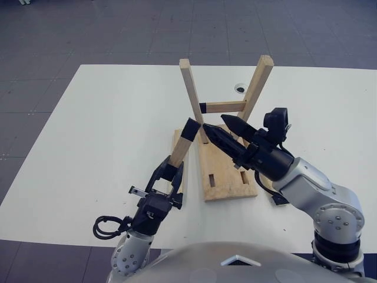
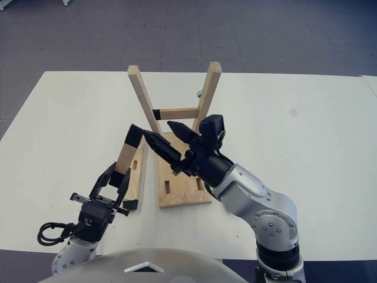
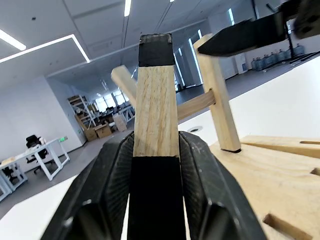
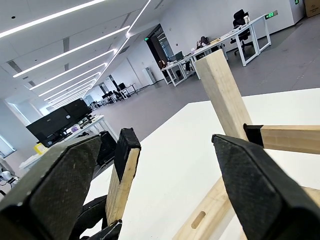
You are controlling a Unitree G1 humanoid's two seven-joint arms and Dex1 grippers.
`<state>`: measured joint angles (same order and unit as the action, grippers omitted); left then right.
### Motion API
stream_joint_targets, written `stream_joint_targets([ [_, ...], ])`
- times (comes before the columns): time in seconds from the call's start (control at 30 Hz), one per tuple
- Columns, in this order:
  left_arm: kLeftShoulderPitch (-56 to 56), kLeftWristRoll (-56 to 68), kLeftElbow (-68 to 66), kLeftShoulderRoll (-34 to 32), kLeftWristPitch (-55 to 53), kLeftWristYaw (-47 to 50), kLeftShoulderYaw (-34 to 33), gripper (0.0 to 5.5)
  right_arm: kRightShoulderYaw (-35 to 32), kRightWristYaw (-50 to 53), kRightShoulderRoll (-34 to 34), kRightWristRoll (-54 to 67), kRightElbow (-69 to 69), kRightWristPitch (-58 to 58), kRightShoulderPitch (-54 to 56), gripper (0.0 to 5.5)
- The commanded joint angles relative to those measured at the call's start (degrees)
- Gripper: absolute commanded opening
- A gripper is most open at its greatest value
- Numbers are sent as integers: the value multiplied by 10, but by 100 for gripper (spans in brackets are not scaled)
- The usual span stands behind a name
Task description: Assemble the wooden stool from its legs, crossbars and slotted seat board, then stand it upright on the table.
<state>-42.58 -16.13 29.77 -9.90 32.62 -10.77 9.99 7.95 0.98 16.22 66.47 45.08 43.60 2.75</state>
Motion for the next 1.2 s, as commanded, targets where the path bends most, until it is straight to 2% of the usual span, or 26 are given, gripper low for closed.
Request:
stream_joint_targets([
  [0.03, 8, -15, 12, -8, 12, 5, 12, 131, 21, 3, -7, -16, -4, 2, 8, 407],
  [0.27, 14, -19, 18, -19, 11, -2, 38, 131, 55, -9, -21, -36, -11, 0, 20, 407],
  [0.6, 15, -11, 16, -44, 2, -5, 65, 131, 58, -58, -38, -20, -17, -17, 26, 221],
  [0.93, 15, 4, 16, -42, -10, 5, 64, 131, 40, -58, -38, 28, -6, -25, 27, 48],
  [1.2, 27, 41, 25, -27, -46, 6, 75, 131, 37, -55, -41, 37, -8, -31, 31, 46],
])
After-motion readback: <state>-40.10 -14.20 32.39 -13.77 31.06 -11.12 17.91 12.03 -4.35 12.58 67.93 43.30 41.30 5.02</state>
